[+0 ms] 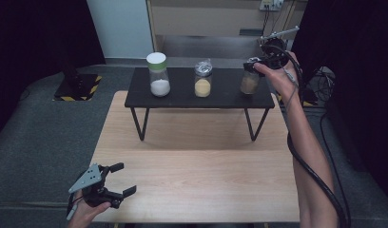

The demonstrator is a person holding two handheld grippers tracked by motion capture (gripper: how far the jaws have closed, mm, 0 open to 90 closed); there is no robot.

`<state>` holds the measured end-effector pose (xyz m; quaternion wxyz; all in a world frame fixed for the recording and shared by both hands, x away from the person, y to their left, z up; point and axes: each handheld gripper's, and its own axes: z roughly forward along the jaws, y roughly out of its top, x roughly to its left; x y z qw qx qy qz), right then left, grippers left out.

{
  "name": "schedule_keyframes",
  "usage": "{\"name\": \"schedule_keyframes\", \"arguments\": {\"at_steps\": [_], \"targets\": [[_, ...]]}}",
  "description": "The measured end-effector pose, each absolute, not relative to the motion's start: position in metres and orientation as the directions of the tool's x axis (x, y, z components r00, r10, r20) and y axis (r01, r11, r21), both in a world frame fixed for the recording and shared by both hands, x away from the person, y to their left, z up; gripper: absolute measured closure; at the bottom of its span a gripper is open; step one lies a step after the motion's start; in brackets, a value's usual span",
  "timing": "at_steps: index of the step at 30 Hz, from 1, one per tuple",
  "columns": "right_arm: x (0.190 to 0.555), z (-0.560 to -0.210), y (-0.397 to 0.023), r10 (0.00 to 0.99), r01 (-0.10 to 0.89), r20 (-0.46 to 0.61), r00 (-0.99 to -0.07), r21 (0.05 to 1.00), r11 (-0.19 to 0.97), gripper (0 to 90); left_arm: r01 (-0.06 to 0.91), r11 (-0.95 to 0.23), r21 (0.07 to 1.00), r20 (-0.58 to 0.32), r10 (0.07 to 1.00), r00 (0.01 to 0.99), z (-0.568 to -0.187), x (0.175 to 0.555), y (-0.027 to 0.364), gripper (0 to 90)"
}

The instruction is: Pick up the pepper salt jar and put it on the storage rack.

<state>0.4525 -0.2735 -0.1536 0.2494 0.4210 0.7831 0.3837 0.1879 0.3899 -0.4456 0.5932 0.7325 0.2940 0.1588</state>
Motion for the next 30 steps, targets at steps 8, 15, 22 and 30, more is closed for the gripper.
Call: {"name": "schedule_keyframes", "arguments": {"at_steps": [8, 15, 22, 30], "targets": [[0.458, -0.160, -0.271, 0.853, 0.482, -0.080, -0.516, 0.796, 0.366, 35.8, 0.243, -0.123, 0.962, -0.117, 0.619, 0.777, -0.446, 0.188, 0.390, 0.8], [0.460, -0.164, -0.270, 0.854, 0.488, -0.081, -0.513, 0.792, 0.368, 35.8, 0.243, -0.123, 0.962, -0.117, 0.619, 0.777, -0.446, 0.188, 0.390, 0.8], [0.459, -0.167, -0.272, 0.856, 0.477, -0.082, -0.511, 0.801, 0.362, 35.5, 0.243, -0.128, 0.962, -0.114, 0.618, 0.778, -0.445, 0.188, 0.390, 0.9], [0.455, -0.170, -0.278, 0.860, 0.462, -0.065, -0.506, 0.822, 0.333, 19.8, 0.242, -0.130, 0.962, -0.112, 0.618, 0.778, -0.445, 0.188, 0.389, 0.9]]}}
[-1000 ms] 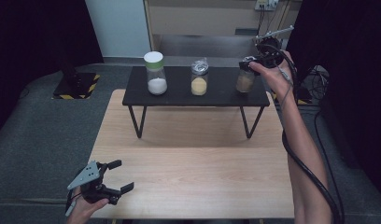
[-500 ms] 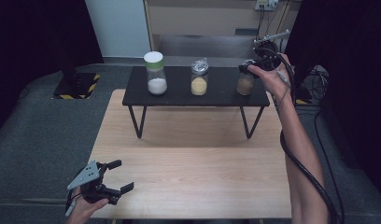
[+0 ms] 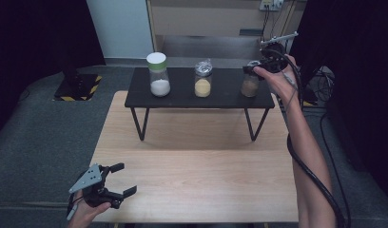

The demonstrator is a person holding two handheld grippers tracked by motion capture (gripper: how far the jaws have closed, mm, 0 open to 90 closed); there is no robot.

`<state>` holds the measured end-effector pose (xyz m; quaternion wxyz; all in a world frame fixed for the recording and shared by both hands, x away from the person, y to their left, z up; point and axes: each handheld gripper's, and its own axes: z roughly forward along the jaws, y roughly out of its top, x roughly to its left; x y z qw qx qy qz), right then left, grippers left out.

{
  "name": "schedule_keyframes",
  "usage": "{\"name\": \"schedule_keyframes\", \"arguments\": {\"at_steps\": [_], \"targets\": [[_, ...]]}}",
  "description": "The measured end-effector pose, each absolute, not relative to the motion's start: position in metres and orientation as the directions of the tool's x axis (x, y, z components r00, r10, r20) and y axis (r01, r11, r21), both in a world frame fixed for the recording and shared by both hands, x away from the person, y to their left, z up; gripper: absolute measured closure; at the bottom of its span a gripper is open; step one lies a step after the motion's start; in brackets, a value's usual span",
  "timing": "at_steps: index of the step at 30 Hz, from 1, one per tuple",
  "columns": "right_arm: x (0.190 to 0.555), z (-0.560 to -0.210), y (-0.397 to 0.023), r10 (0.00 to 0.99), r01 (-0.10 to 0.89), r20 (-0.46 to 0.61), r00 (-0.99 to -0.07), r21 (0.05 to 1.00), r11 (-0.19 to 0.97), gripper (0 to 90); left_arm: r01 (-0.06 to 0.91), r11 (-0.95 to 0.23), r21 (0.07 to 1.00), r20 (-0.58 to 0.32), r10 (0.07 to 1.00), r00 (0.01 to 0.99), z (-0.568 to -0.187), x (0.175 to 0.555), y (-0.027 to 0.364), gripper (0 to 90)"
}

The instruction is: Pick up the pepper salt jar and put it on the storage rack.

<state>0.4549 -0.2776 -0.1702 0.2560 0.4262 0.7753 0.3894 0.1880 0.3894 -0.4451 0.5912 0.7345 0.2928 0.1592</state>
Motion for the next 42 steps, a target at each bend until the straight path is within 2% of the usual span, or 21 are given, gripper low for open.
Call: {"name": "schedule_keyframes", "arguments": {"at_steps": [3, 6, 21, 42], "targets": [[0.453, -0.172, -0.284, 0.861, 0.448, -0.028, -0.508, 0.845, 0.291, 7.3, 0.241, -0.130, 0.962, -0.111, 0.619, 0.778, -0.445, 0.188, 0.389, 0.9], [0.449, -0.172, -0.291, 0.856, 0.428, 0.001, -0.517, 0.866, 0.257, 5.5, 0.243, -0.126, 0.962, -0.115, 0.618, 0.778, -0.445, 0.188, 0.390, 0.8], [0.413, -0.153, -0.323, 0.835, 0.351, 0.035, -0.549, 0.916, 0.192, 5.6, 0.242, -0.131, 0.962, -0.111, 0.620, 0.777, -0.445, 0.188, 0.389, 0.9], [0.350, -0.158, -0.339, 0.771, 0.228, -0.032, -0.636, 0.947, 0.228, 5.7, 0.241, -0.136, 0.961, -0.107, 0.620, 0.777, -0.444, 0.188, 0.388, 0.8]]}}
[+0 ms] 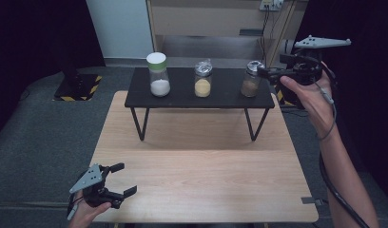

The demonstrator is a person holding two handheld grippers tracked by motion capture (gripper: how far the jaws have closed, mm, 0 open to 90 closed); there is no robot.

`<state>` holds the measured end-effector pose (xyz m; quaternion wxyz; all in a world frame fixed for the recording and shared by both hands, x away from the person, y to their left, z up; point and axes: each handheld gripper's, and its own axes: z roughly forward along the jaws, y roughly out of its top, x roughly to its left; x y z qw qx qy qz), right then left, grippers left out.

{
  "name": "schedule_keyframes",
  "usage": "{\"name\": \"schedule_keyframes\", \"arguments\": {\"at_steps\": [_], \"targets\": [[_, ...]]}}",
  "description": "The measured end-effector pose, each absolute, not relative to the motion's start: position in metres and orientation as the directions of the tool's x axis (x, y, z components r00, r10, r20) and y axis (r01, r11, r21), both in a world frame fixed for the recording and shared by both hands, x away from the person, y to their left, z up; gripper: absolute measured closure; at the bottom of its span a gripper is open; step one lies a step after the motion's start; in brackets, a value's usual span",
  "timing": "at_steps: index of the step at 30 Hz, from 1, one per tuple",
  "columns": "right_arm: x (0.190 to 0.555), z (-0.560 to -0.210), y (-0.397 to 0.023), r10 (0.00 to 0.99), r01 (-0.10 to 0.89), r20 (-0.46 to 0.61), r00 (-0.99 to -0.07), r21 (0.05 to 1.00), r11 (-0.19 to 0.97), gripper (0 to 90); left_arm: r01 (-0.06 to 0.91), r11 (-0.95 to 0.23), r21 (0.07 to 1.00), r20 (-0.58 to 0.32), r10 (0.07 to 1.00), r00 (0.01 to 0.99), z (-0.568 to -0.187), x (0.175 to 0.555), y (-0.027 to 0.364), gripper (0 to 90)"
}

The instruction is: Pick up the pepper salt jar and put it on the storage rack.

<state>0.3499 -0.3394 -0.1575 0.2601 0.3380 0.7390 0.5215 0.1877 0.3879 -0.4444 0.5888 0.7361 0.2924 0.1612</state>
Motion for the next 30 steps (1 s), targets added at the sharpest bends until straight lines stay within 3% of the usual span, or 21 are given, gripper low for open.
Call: {"name": "schedule_keyframes", "arguments": {"at_steps": [15, 30], "targets": [[0.306, -0.182, -0.360, 0.722, 0.163, -0.067, -0.689, 0.956, 0.245, 6.0, 0.240, -0.140, 0.961, -0.104, 0.622, 0.776, -0.444, 0.188, 0.387, 0.8], [0.266, -0.220, -0.355, 0.659, 0.099, -0.102, -0.745, 0.961, 0.260, 6.9, 0.240, -0.141, 0.961, -0.102, 0.622, 0.776, -0.444, 0.187, 0.387, 0.8]]}}
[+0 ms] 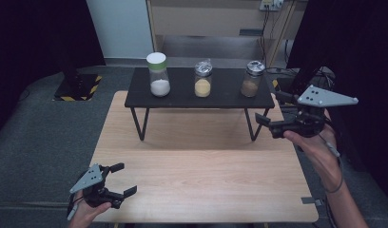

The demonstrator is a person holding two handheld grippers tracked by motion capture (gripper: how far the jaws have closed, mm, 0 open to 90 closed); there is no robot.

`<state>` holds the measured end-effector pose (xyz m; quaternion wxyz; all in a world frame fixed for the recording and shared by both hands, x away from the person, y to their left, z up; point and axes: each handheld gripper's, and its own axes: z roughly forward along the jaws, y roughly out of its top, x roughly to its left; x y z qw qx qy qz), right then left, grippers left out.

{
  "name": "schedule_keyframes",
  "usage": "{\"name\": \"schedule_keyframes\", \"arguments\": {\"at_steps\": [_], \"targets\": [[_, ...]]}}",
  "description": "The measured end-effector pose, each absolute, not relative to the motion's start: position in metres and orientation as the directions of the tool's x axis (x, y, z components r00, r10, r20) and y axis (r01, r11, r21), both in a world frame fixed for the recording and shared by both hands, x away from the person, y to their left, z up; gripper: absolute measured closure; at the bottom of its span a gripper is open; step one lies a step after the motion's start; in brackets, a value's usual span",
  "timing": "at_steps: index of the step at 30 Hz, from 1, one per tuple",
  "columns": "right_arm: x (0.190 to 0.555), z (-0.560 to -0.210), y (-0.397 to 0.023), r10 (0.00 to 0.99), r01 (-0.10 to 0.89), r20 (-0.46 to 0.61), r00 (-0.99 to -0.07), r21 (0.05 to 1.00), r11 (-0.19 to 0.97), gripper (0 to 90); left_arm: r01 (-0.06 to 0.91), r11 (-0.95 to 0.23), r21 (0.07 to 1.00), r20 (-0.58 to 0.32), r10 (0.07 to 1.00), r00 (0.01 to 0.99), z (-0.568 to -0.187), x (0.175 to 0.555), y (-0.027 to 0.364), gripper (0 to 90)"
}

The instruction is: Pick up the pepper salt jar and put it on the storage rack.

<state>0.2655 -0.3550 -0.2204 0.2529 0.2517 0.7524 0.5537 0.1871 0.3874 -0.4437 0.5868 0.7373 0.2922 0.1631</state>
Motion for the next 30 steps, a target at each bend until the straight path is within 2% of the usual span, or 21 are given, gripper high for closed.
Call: {"name": "schedule_keyframes", "arguments": {"at_steps": [13, 30], "targets": [[0.249, -0.247, -0.360, 0.629, 0.098, -0.073, -0.774, 0.968, 0.233, 6.6, 0.240, -0.141, 0.960, -0.102, 0.623, 0.775, -0.444, 0.187, 0.387, 0.8], [0.219, -0.276, -0.368, 0.638, 0.086, -0.069, -0.767, 0.974, 0.209, 6.1, 0.240, -0.133, 0.962, -0.105, 0.629, 0.770, -0.444, 0.187, 0.386, 0.7]]}}
